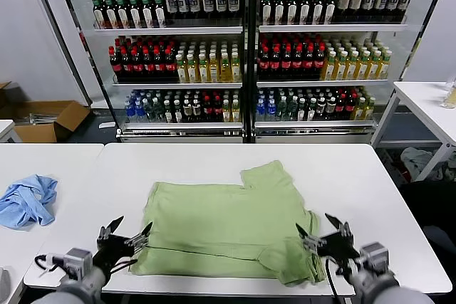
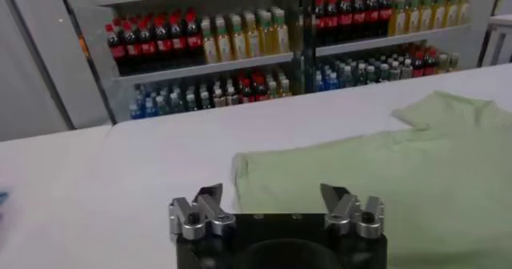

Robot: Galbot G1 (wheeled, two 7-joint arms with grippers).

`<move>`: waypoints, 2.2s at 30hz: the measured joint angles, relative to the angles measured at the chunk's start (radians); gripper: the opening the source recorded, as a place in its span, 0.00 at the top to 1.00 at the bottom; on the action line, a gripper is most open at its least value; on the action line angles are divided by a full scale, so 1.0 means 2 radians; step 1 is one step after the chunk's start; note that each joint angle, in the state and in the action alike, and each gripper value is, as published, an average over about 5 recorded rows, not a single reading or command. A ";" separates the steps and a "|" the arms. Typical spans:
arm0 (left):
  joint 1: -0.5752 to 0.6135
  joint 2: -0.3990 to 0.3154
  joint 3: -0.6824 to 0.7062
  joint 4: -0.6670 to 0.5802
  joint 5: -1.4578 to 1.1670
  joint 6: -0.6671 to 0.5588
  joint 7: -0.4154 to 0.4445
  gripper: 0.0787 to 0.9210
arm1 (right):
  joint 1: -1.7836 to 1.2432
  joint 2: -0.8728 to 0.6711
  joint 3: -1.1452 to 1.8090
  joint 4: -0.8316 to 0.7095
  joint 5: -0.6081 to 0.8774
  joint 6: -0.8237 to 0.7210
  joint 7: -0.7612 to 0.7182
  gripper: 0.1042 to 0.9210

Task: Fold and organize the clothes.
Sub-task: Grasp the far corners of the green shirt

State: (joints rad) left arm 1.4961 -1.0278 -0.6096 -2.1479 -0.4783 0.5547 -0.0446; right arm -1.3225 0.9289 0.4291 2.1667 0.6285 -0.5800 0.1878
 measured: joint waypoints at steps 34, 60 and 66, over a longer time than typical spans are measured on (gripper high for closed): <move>-0.313 0.018 0.148 0.367 -0.013 -0.072 0.109 0.12 | 0.387 0.178 -0.176 -0.471 -0.059 0.010 0.006 0.12; -0.330 0.009 0.154 0.415 0.002 -0.080 0.173 0.52 | 0.412 0.201 -0.187 -0.527 -0.066 0.011 0.007 0.51; -0.328 0.008 0.153 0.415 0.004 -0.081 0.178 0.73 | 0.412 0.201 -0.185 -0.528 -0.065 0.009 0.005 0.72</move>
State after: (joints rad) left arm 0.8396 -1.0112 -0.3041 -1.3175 -0.4707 0.3921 0.3115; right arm -0.4976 1.3306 0.0583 1.1114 0.4992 -0.5618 0.1978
